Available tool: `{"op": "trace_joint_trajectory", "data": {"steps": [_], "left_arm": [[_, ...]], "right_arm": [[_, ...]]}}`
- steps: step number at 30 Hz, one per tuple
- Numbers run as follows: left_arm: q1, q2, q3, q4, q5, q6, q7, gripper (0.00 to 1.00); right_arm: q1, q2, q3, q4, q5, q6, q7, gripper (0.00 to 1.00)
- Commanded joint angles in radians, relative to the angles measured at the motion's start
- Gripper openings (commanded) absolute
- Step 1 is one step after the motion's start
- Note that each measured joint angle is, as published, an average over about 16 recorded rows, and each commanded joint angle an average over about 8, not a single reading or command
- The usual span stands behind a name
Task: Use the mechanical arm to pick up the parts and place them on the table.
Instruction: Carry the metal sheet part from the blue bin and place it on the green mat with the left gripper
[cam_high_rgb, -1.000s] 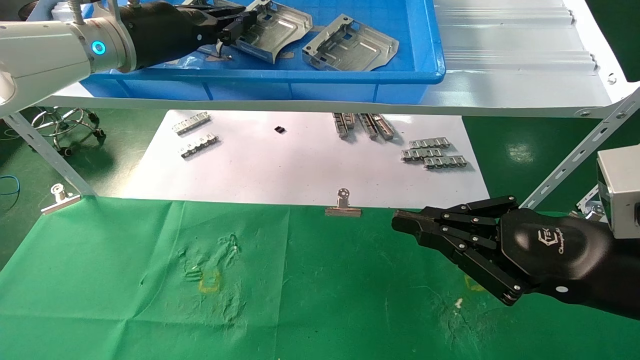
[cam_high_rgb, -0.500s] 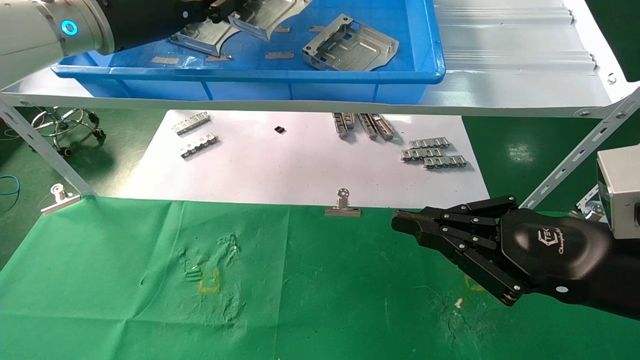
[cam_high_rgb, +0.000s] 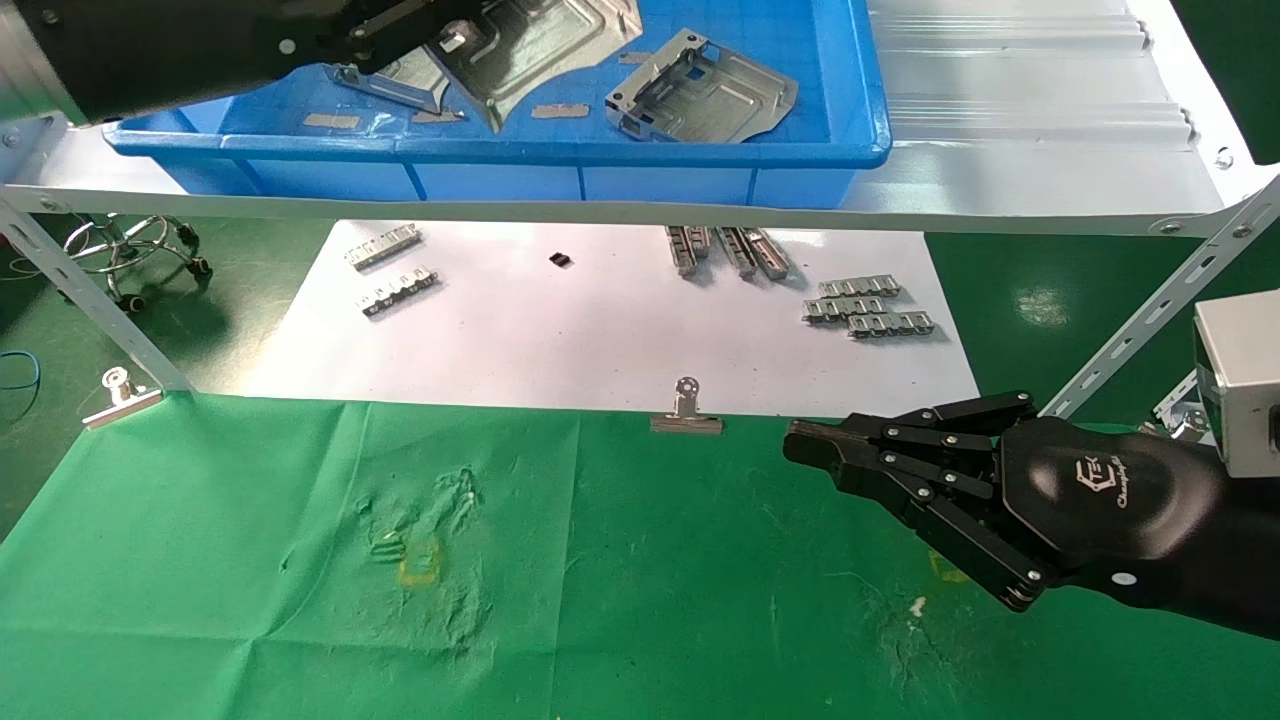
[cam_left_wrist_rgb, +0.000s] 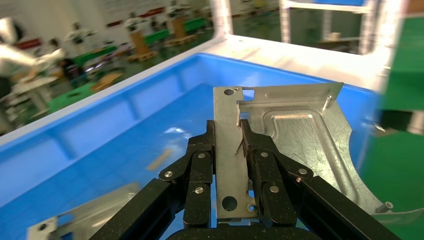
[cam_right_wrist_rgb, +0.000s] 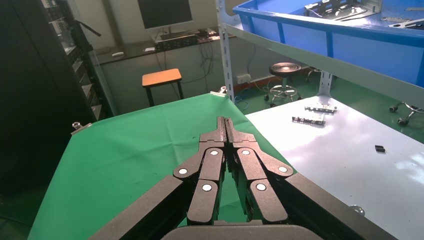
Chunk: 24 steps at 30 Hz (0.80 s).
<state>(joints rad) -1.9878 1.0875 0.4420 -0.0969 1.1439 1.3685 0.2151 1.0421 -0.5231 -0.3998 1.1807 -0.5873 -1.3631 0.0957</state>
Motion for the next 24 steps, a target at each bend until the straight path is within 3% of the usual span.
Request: {"op": "trace_joint_trajectory", "data": {"steps": [1,9,24], "left_arm": [[0.005,-0.024,-0.001,-0.010,-0.003,0.064,0.023,0.00],[0.032,-0.105,0.013,-0.060,-0.002,0.219,0.104,0.00],[0.218,-0.264,0.194,-0.377,-0.045,0.229,0.202,0.00]], "right_arm": [[0.000,0.000,0.000,0.000,0.000,0.000,0.000,0.00],[0.000,0.000,0.000,0.000,0.000,0.000,0.000,0.00],[0.000,0.000,0.000,0.000,0.000,0.000,0.000,0.00]]}}
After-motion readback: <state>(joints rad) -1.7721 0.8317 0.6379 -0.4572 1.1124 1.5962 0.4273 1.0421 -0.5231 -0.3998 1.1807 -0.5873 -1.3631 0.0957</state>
